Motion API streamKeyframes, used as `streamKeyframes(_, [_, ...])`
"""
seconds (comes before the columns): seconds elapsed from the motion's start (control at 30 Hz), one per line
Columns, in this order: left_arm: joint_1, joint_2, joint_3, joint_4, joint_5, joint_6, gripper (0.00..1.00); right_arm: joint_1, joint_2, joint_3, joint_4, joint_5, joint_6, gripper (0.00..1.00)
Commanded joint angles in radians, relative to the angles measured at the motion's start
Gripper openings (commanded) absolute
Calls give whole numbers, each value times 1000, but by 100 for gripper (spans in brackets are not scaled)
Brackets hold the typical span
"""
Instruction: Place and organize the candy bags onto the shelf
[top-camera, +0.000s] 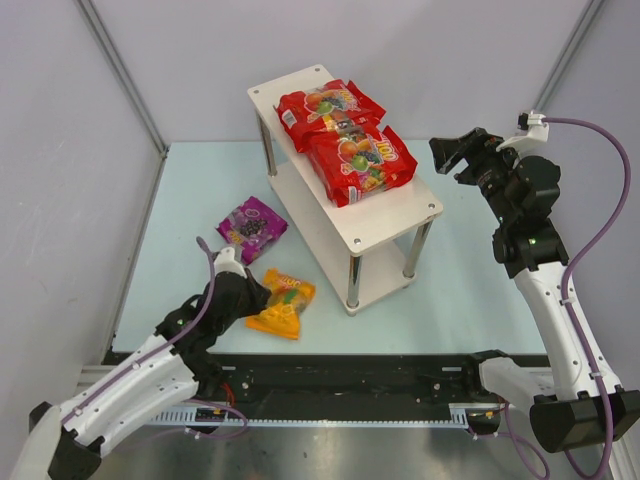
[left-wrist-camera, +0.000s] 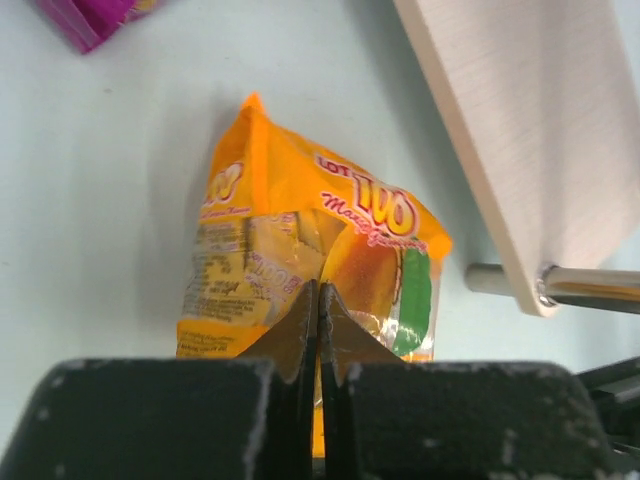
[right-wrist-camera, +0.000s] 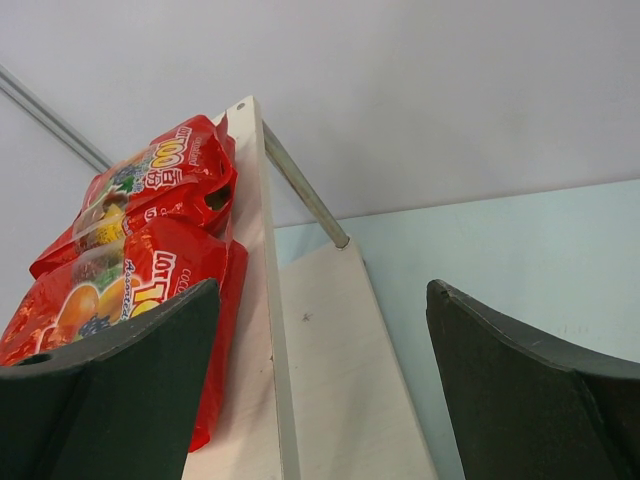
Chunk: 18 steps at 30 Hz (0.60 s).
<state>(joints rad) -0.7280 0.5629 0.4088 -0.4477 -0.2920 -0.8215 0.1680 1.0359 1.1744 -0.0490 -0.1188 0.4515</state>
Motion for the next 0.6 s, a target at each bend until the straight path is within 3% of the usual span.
streamKeyframes(0.0, [96, 63, 107, 6, 80, 179, 0, -2, -16, 4, 5, -1, -8, 88])
streamKeyframes(0.1, [143, 123, 139, -2, 125, 235, 32, -4, -14, 2, 1, -4, -7, 88])
streamKeyframes(0.13, [150, 136, 153, -6, 126, 245, 61, -4, -14, 4, 1, -5, -7, 89])
streamKeyframes(0.23, [160, 138, 163, -11, 122, 233, 81, -4, -14, 2, -5, -1, -14, 88])
streamKeyframes(0.4, [159, 65, 160, 52, 111, 206, 81, -4, -11, 2, -11, 5, -20, 89])
streamKeyframes(0.5, [160, 45, 142, 117, 172, 179, 62, -4, -8, 4, -8, 4, -17, 89])
streamKeyframes(0.53, [160, 55, 127, 133, 189, 164, 45, -4, -8, 2, -9, 2, -16, 89])
streamKeyframes(0.57, [160, 61, 119, 147, 204, 156, 35, -4, -8, 2, -6, 1, -14, 89])
